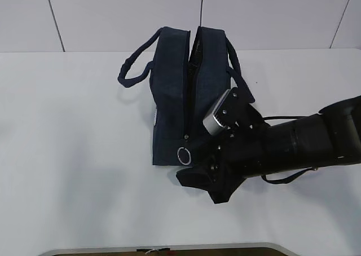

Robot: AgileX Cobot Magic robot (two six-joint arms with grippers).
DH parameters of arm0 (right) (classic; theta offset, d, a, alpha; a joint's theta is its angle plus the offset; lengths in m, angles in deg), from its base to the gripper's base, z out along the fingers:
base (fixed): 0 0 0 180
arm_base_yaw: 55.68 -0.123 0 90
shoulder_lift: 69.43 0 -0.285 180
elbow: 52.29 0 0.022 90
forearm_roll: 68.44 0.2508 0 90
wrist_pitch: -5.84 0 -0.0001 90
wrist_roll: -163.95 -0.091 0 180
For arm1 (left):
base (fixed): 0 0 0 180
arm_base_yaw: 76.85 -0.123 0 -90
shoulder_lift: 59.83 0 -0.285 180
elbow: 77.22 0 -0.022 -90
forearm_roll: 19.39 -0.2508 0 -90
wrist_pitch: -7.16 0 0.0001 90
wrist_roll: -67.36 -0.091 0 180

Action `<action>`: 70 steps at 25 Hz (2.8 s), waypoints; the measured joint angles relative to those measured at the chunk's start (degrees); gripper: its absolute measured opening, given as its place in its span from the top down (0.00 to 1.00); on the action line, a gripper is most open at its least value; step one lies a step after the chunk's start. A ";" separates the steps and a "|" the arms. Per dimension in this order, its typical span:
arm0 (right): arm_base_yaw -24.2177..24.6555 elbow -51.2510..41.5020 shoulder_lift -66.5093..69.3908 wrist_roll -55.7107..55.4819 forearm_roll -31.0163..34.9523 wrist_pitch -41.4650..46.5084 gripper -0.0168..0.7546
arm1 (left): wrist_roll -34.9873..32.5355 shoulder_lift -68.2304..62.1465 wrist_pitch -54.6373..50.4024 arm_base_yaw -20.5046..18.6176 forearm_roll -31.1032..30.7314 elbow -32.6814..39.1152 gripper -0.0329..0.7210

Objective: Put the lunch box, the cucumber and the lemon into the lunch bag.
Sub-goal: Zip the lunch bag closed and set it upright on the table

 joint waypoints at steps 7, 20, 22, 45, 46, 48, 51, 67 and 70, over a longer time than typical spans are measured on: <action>0.00 0.25 1.36 0.27 0.00 0.92 0.41 | 0.00 0.00 0.00 0.00 0.00 0.00 0.64; 0.00 2.38 1.59 0.27 0.00 0.70 0.41 | 0.00 0.00 0.00 0.00 0.00 0.00 0.64; 0.00 2.38 1.59 0.27 0.00 0.56 0.41 | 0.00 0.00 0.00 0.00 0.00 0.00 0.64; 0.00 4.32 4.01 0.40 0.00 0.41 0.41 | 0.00 0.00 0.00 0.00 0.00 0.00 0.64; 0.00 4.68 4.01 0.40 0.00 0.41 0.41 | 0.00 0.00 0.00 0.00 0.00 0.00 0.64; 0.00 5.31 4.01 0.40 0.00 0.41 0.41 | 0.00 0.00 0.00 0.00 0.00 0.00 0.64; 0.00 5.47 4.51 0.40 0.00 0.63 0.41 | 0.00 0.00 0.00 0.00 0.00 0.00 0.64; 0.00 5.51 5.41 0.20 0.00 0.72 0.74 | 0.00 0.00 0.00 0.00 0.00 0.00 0.64; 0.00 5.51 5.45 -0.44 0.00 0.72 0.82 | 0.00 0.00 0.00 0.00 0.00 0.00 0.64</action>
